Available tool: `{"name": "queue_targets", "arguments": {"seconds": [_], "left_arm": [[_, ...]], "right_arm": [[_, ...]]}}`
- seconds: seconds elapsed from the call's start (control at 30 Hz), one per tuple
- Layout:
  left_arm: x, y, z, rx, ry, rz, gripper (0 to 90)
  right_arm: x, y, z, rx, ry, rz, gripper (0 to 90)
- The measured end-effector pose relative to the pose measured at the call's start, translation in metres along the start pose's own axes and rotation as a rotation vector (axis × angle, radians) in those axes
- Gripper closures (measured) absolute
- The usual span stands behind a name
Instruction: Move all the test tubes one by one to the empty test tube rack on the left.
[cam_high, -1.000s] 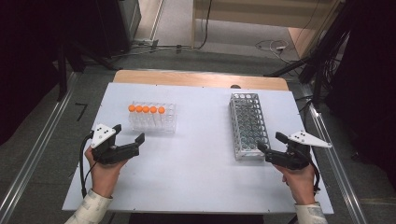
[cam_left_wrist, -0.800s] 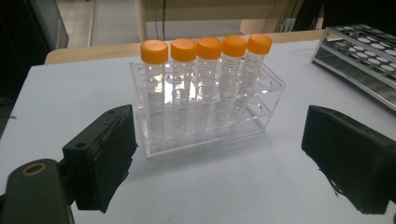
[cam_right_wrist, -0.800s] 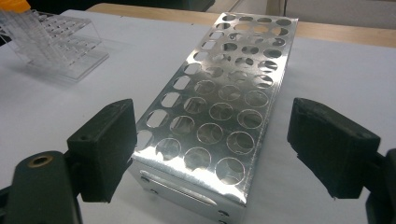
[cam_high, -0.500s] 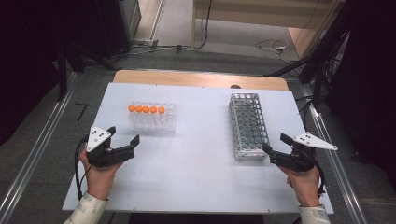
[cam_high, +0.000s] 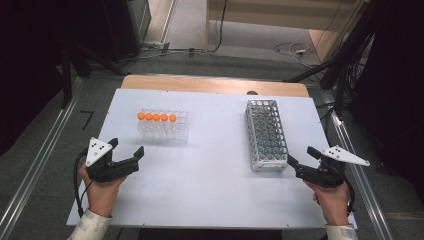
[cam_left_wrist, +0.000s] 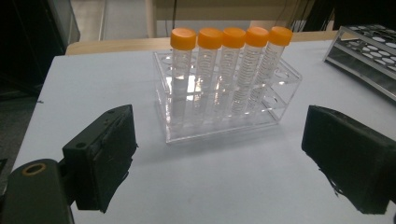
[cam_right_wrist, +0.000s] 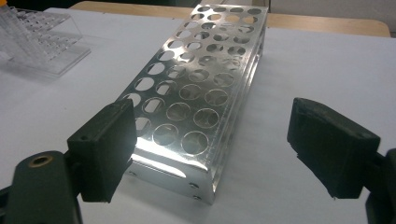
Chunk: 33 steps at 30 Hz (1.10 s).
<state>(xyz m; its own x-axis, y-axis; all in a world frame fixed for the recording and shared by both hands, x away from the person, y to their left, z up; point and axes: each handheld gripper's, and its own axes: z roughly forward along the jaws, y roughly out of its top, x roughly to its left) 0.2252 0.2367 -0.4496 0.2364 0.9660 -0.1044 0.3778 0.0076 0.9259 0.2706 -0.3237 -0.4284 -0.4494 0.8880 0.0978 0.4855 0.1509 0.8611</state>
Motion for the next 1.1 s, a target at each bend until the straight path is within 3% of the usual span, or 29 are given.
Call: {"name": "queue_targets", "arguments": {"seconds": [0.8,1.1], "left_arm": [[0.012,-0.014,-0.009,0.022,0.034,-0.017,10.6],[0.025,-0.026,-0.013,0.054,0.052,-0.063,10.6]], "right_arm": [[-0.025,-0.023,-0.014,0.02,-0.071,0.048,14.4],[-0.035,-0.033,-0.018,0.036,-0.115,0.066,14.4]]}}
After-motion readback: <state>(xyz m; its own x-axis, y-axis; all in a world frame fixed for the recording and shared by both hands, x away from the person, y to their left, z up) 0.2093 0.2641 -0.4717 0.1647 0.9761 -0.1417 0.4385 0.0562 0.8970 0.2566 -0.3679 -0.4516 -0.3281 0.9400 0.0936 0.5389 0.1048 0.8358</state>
